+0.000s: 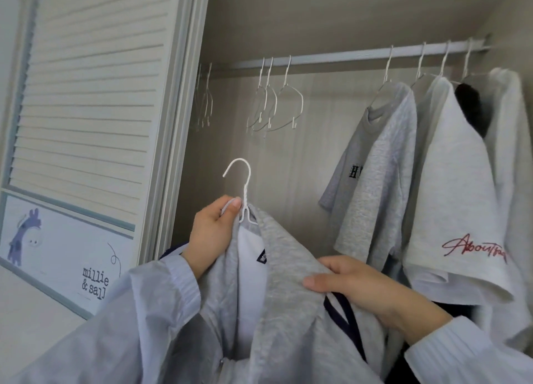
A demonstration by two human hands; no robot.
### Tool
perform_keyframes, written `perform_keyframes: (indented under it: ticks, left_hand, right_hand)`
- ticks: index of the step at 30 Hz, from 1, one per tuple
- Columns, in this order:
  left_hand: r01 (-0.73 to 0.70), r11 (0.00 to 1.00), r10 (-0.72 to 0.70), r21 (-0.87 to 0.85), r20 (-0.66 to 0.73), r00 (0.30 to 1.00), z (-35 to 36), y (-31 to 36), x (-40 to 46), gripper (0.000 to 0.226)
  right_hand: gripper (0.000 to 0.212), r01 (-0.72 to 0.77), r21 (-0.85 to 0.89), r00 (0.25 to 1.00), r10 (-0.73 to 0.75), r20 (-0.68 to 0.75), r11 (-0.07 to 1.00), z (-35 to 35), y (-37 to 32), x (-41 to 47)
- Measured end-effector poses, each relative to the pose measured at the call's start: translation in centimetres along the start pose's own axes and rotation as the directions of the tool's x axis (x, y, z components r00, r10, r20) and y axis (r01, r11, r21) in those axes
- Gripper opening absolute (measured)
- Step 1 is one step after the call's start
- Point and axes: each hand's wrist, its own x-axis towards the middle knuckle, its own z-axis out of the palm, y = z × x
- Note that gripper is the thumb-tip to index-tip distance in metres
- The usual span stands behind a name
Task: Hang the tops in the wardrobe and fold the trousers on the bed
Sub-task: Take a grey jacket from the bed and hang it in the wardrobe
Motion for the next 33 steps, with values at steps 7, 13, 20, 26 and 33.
perform_keyframes:
  ticks: [7,13,20,26,33]
  left_hand:
    - [0.179,0.913,-0.134,0.367,-0.144,0.98,1.8,-0.7,0.7,0.033]
    - [0.195,0.98,-0.193,0.033,0.377,0.906,5.2,3.4,1.0,0.028]
    - [0.393,0.817,-0.099,-0.421,0.569,0.816,8.2,7.4,0.8,0.036]
    - [0.168,0.755,0.131,-0.634,0.397,0.909,12.7,5.0,3.2,0.045]
    - [0.067,0.893,0.059,-0.444,0.264,0.963,20.4,3.0,11.0,0.01]
  right_hand:
    - [0.027,-0.057,0.209,0.94,0.123,-0.317,0.976,0.8,-0.1,-0.3]
    - [0.02,0.021,0.33,0.873,0.144,-0.467,0.944,-2.9,-4.3,0.1]
    - [0.036,0.157,0.21,0.763,0.016,-0.646,0.965,-9.8,-11.0,1.2]
    - [0.028,0.169,0.063,0.706,-0.076,-0.705,0.984,-13.9,-12.6,4.0]
    - [0.033,0.055,-0.165,0.608,-0.164,-0.777,0.985,-17.5,-13.8,9.6]
